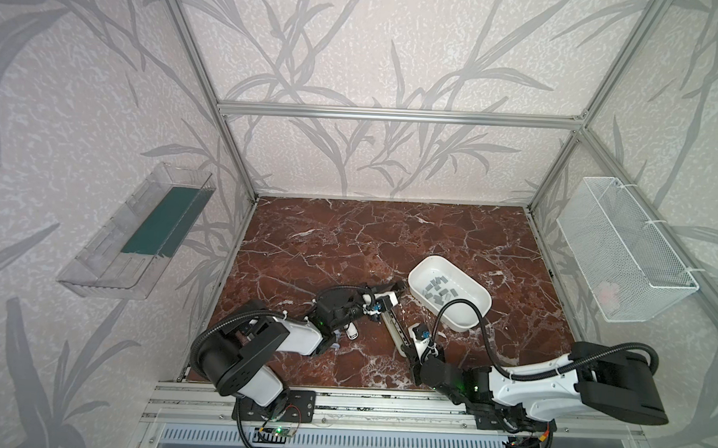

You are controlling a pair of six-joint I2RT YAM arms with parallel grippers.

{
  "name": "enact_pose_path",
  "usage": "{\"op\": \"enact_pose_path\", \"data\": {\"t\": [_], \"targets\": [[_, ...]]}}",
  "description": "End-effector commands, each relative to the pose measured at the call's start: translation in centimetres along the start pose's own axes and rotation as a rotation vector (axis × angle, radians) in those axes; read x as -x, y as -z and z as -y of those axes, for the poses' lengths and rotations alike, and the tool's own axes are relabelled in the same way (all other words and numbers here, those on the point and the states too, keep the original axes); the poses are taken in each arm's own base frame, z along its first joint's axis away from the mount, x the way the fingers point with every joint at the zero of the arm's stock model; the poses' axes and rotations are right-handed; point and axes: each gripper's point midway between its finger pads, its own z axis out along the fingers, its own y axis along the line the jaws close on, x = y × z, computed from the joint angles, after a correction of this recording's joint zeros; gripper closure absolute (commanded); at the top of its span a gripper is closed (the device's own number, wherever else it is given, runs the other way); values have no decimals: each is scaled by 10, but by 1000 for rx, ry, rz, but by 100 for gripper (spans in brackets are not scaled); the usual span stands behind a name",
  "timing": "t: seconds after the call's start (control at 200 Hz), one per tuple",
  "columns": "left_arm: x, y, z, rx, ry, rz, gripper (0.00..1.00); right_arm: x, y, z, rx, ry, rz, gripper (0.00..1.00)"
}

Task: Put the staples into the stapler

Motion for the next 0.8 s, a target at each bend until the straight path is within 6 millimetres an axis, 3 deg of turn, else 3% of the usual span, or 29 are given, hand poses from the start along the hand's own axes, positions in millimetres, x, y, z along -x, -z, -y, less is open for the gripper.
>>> {"op": "enact_pose_path", "data": {"t": [0.0,0.42,0.64,0.795], "targets": [[-12,-10,-35,145,38,-42,66,-6,0,-21,72,46,-33,100],[-78,-32,-69,283,79,-184,59,-8,-4,-16,23,28,-37,100],[-70,-29,-80,304,53,-187,54,-3,-12,-12,-56,7,-37,100],[-36,-18,-89,259,63,-185,50,3,-33,3,-108,-56,-72,100]]}}
